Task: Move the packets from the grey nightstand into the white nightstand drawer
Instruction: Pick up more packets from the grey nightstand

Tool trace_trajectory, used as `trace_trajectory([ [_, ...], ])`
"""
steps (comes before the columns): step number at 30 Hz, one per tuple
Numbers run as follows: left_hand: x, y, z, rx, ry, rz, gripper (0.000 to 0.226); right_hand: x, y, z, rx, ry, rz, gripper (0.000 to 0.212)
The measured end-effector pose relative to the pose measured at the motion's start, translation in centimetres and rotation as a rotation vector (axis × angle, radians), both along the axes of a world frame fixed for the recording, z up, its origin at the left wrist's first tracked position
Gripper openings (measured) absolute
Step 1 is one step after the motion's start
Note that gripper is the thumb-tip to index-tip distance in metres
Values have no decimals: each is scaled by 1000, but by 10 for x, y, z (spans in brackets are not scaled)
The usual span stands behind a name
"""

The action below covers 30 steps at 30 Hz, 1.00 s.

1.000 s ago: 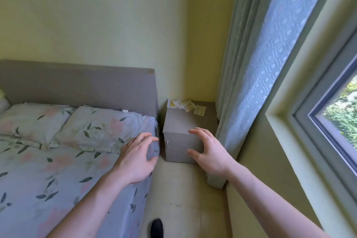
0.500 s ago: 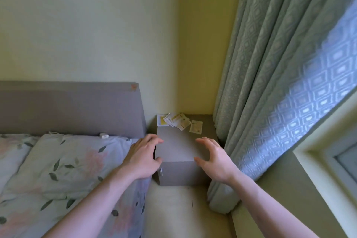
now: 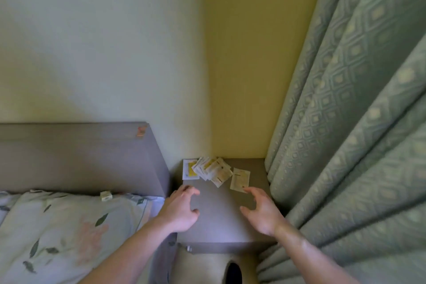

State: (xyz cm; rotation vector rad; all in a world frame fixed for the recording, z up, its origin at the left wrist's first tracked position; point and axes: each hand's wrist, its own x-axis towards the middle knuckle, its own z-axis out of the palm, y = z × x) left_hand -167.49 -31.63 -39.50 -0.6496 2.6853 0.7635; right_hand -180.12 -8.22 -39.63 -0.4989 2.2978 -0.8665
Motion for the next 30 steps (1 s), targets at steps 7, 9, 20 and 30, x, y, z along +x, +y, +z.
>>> trace_trajectory([
  [7,-95,-39,-65,89,-90,68,52,-100,-40,-66,129,-65,-19,58],
  [9,-118,-52,-93,100,-103,65,53,-124,-53,-89,148,-60,-29,55],
  [20,-228,-104,-272,84,-69,88,50,-209,-109,-279,191,-132,-284,69],
  [30,-265,-127,-357,-41,91,136,53,-219,-138,-381,240,36,-665,79],
])
